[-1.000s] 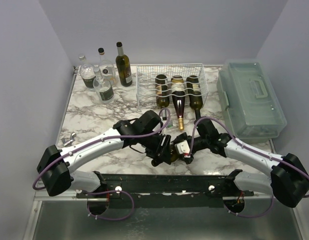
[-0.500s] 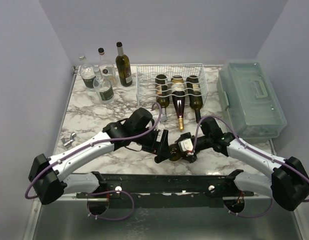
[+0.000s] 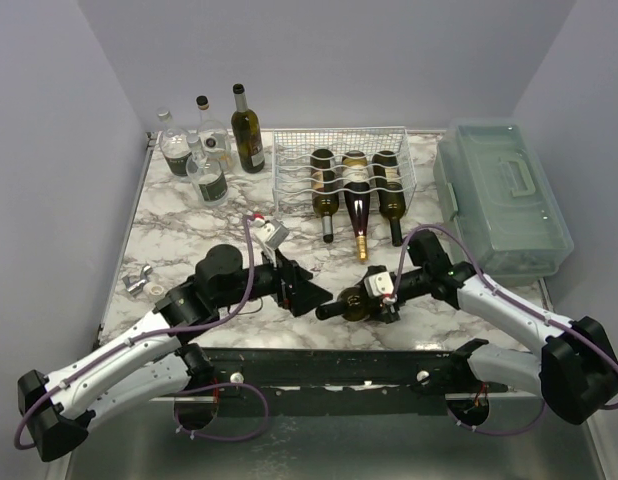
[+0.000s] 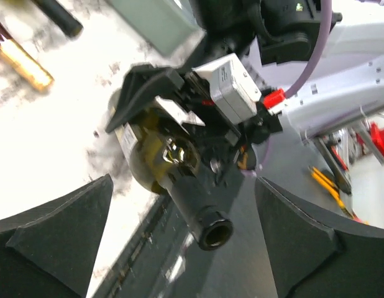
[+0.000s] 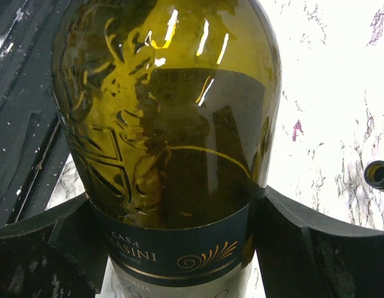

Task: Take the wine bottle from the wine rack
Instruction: Pick up the wine bottle from the wine rack.

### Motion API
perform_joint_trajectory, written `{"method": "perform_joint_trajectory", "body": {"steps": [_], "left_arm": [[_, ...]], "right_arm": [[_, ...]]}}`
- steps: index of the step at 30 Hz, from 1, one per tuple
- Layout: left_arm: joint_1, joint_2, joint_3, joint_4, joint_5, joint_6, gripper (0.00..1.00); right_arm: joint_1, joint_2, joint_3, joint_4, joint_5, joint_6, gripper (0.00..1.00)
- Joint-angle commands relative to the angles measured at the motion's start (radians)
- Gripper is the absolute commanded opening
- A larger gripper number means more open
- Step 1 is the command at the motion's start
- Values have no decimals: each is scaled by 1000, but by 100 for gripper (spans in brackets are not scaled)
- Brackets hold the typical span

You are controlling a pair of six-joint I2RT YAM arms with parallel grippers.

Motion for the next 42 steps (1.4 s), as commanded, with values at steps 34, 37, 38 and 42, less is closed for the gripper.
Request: {"method": "perform_joint_trajectory", "body": {"steps": [34,37,38,42], "left_arm": [[-57,-99,-498,1006,-3,626,99],[-89,-35,-475,1045,-17,644,99],[-97,-15,-465,1057,-20,646,99],[-124,77,-433,1102,-23,653,98]], "right_arm": [[-96,11,62,80,-263,227,10],[-96,10,63,77,-264,225,10],[-96,11,64,77,-264,224,10],[-98,10,66,71,-267,219,10]]}}
